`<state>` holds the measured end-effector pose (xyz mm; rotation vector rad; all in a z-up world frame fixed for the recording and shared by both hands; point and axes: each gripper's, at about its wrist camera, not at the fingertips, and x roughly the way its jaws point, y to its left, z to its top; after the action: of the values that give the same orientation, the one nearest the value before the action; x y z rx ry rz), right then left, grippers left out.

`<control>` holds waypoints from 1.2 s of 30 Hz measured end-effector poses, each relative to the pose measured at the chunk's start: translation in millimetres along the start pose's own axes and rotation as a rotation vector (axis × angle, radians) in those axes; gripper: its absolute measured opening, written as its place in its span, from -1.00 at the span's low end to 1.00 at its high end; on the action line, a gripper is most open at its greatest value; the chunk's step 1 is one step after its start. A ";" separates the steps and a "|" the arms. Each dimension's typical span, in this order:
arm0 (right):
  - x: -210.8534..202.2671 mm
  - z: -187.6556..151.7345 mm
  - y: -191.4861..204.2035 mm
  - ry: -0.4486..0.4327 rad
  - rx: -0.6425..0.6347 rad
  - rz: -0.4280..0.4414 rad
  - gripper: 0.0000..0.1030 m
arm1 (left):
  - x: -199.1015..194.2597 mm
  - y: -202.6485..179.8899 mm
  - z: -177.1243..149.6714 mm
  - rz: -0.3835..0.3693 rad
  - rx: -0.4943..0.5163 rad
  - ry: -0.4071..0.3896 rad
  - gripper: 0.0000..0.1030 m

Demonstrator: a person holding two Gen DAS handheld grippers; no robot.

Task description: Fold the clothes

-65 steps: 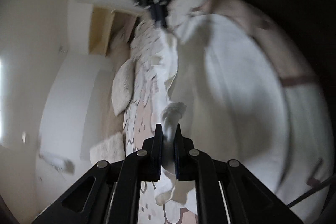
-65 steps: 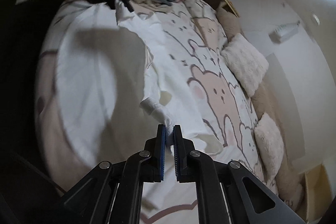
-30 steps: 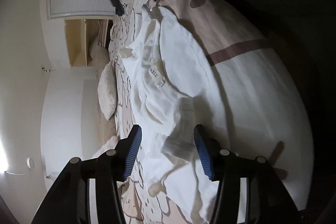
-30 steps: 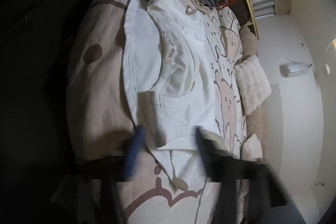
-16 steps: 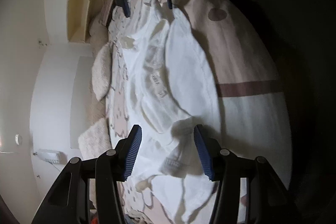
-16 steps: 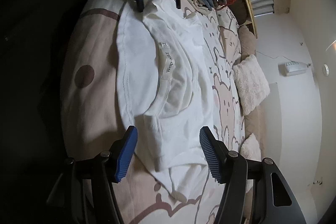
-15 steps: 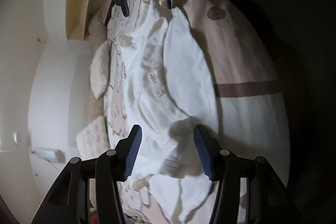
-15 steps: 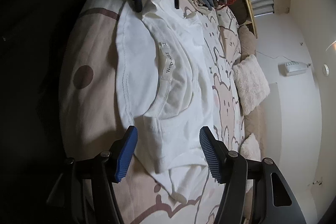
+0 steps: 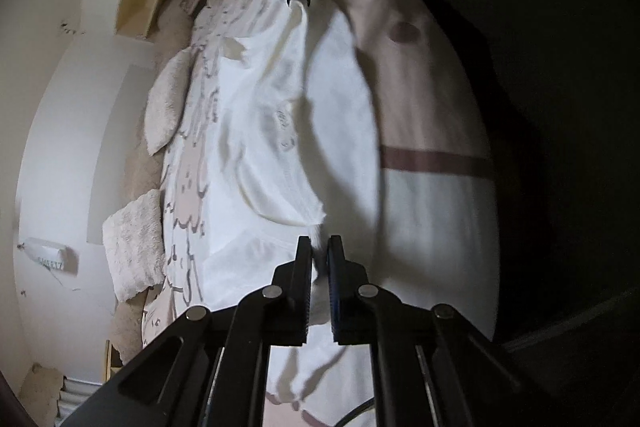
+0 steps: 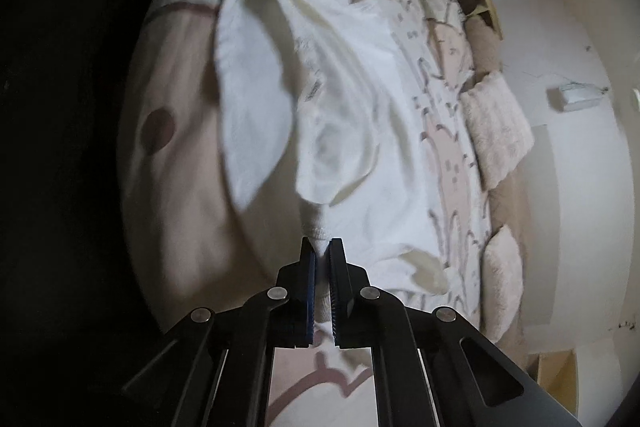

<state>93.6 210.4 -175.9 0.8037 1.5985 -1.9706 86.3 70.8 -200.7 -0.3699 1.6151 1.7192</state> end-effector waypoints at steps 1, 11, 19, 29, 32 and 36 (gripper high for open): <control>2.3 -1.3 7.2 0.008 -0.015 0.013 -0.88 | 1.6 -4.3 -1.5 -0.003 0.009 0.002 -0.85; -21.7 -13.2 -12.6 -0.002 0.092 -0.020 -0.89 | -12.8 11.3 -16.0 0.011 -0.045 0.009 -0.85; -15.5 -16.3 21.5 0.019 0.055 0.133 -0.89 | -18.4 -5.1 -8.9 -0.137 -0.086 0.027 -0.44; -23.6 -47.2 -121.4 -0.019 0.840 0.374 -0.88 | -37.8 78.2 -41.3 -0.434 -0.627 0.149 -0.03; -4.5 -63.1 -163.8 -0.028 1.119 0.401 -0.88 | -38.9 118.4 -57.2 -0.419 -0.821 0.105 0.26; 37.8 -77.9 -199.5 0.024 1.334 0.366 -0.88 | -11.7 169.7 -91.6 -0.310 -1.068 0.133 0.36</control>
<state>-58.6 327.8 -74.2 1.4005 -0.1164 -2.5441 -44.8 -9.2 -83.5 -1.1780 0.5203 2.1864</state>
